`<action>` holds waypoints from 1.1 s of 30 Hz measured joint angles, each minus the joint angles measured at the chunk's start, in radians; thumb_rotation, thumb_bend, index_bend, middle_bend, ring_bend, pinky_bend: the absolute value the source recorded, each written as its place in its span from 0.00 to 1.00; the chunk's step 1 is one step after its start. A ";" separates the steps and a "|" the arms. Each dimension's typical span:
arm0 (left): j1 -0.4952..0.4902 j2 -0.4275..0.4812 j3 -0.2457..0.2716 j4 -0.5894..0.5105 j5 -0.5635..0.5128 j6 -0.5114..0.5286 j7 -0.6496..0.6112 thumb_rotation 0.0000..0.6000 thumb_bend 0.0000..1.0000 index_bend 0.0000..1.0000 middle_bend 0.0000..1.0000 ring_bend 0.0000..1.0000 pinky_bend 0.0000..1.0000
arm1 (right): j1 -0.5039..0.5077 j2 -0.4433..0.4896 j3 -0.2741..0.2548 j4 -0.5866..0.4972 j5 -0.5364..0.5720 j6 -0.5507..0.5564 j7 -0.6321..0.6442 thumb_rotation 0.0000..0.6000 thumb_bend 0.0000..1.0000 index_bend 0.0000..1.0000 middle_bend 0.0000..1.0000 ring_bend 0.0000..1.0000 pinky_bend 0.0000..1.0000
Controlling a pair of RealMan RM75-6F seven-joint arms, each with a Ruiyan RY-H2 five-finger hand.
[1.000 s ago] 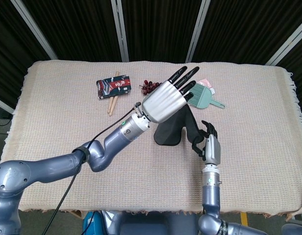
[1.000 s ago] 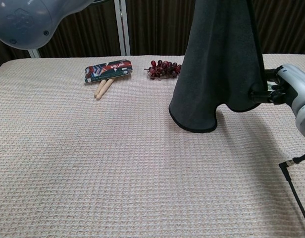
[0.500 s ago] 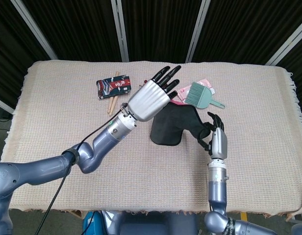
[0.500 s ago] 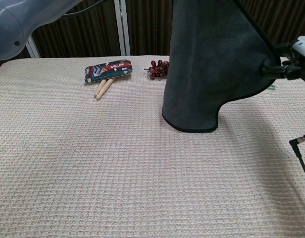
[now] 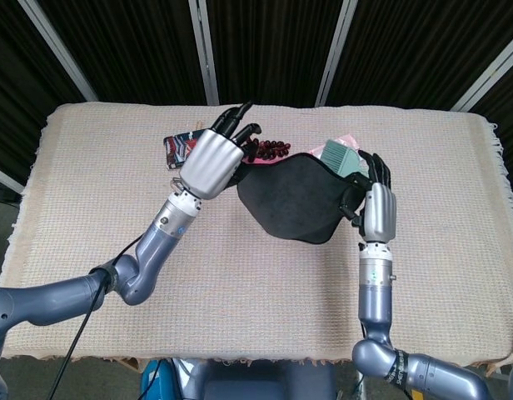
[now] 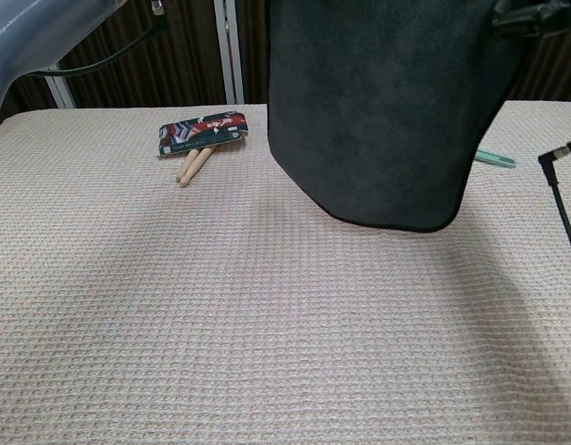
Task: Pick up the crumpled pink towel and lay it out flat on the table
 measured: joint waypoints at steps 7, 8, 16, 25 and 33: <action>0.038 -0.028 -0.025 -0.001 -0.061 0.013 -0.040 1.00 0.43 0.68 0.32 0.04 0.17 | 0.081 0.004 0.049 0.042 0.034 -0.013 -0.053 1.00 0.70 0.61 0.16 0.05 0.00; 0.039 -0.033 -0.026 0.005 -0.063 0.013 -0.043 1.00 0.43 0.68 0.32 0.04 0.17 | 0.095 0.003 0.058 0.055 0.042 -0.014 -0.058 1.00 0.70 0.61 0.16 0.05 0.00; 0.045 -0.093 -0.033 0.071 -0.077 0.016 -0.064 1.00 0.43 0.68 0.32 0.04 0.17 | 0.135 0.003 0.069 0.106 0.075 -0.017 -0.057 1.00 0.70 0.61 0.16 0.05 0.00; 0.113 -0.110 0.006 0.055 -0.054 0.054 -0.116 1.00 0.43 0.68 0.32 0.04 0.17 | 0.063 0.024 -0.057 0.079 0.033 0.008 -0.006 1.00 0.70 0.61 0.16 0.05 0.00; 0.210 -0.101 0.082 -0.085 -0.023 0.108 -0.159 1.00 0.43 0.68 0.32 0.04 0.17 | -0.036 0.044 -0.221 0.050 -0.060 0.040 0.064 1.00 0.70 0.61 0.16 0.05 0.00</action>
